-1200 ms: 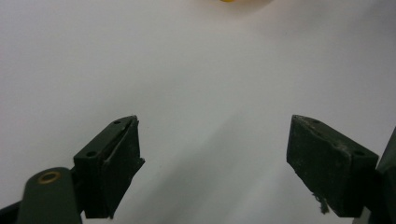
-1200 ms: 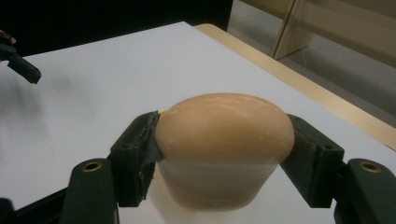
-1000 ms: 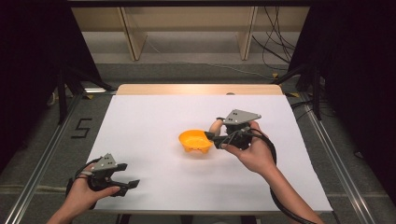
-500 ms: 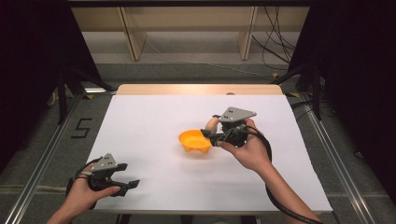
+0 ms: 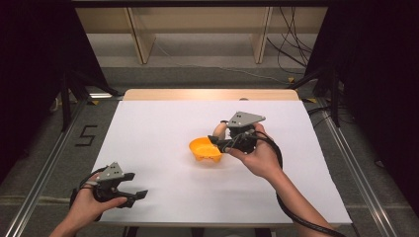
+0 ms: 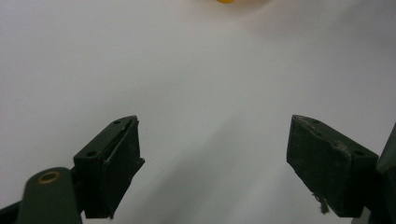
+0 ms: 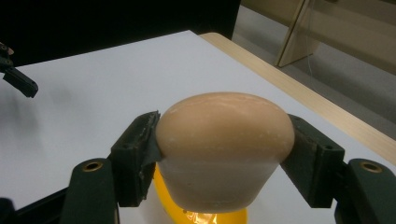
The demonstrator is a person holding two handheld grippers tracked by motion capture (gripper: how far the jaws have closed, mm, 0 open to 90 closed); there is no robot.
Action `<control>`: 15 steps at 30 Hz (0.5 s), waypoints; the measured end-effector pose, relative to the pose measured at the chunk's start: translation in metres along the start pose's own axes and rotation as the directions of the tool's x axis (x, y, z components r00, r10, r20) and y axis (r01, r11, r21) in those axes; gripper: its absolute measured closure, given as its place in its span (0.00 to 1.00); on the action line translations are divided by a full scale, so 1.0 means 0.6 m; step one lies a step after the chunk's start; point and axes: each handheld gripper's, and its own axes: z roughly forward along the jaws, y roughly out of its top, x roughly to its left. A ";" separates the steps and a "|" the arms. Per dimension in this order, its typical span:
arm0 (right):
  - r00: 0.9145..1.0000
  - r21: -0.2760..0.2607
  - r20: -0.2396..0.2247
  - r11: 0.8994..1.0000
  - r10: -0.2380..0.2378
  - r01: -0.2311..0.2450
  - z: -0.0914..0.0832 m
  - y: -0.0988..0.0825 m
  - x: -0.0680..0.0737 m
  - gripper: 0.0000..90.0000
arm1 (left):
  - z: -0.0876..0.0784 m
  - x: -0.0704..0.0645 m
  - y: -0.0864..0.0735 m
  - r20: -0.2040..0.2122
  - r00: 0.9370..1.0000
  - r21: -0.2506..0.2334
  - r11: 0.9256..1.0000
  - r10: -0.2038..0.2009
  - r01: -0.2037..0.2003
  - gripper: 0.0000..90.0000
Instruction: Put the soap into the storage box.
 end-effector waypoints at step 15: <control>0.999 0.051 -0.025 0.998 0.027 -0.026 0.022 -0.005 0.002 0.38 | 0.002 -0.001 0.000 0.009 1.000 -0.010 1.000 -0.012 0.012 0.19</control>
